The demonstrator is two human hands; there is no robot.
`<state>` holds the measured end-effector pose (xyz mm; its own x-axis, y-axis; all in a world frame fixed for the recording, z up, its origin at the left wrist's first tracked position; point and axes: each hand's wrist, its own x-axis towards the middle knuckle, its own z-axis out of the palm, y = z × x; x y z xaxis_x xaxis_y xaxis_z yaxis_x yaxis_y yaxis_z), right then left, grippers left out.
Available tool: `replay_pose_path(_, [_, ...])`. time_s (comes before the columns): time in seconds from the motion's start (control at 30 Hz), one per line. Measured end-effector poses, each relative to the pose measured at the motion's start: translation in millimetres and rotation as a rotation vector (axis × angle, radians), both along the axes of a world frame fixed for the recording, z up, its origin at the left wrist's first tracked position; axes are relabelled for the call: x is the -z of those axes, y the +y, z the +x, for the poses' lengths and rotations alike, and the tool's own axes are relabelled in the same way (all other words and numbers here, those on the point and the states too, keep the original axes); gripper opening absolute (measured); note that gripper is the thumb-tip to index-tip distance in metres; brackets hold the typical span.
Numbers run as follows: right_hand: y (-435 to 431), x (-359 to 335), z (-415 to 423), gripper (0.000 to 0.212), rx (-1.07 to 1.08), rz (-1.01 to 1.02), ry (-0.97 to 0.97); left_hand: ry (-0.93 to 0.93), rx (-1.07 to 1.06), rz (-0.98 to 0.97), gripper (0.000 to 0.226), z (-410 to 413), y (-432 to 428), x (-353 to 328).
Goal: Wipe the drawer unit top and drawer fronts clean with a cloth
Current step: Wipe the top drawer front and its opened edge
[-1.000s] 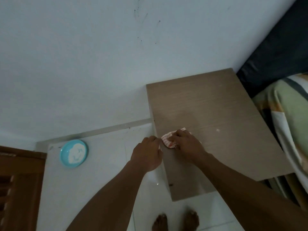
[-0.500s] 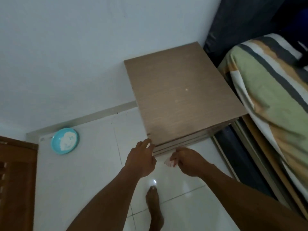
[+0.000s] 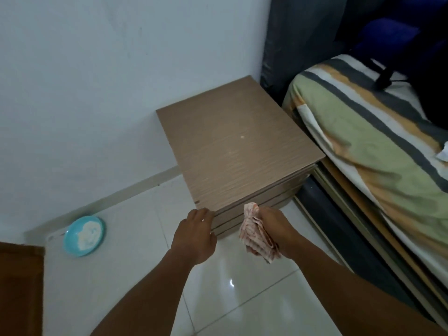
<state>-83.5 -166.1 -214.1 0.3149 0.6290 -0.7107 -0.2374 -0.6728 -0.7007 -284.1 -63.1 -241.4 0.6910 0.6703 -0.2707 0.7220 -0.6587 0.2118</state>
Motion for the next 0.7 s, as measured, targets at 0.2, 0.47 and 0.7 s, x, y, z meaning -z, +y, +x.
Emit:
replay_pose_path(0.2, [21.7,29.6,-21.8,0.037,0.168,0.149,-0.385,0.009,0.184,0.078,0.054,-1.5,27.2,19.7])
replay_pose_path(0.47, [35.8,122.3,-96.8,0.043,0.302,0.393,-0.934,-0.3,0.448,0.263,0.051,-30.7,60.6,65.4])
replay_pose_path(0.7, [54.6,184.1,-119.6,0.048,0.374,0.626,-1.107,-0.494,0.476,0.398,0.072,-38.6,73.1,124.9])
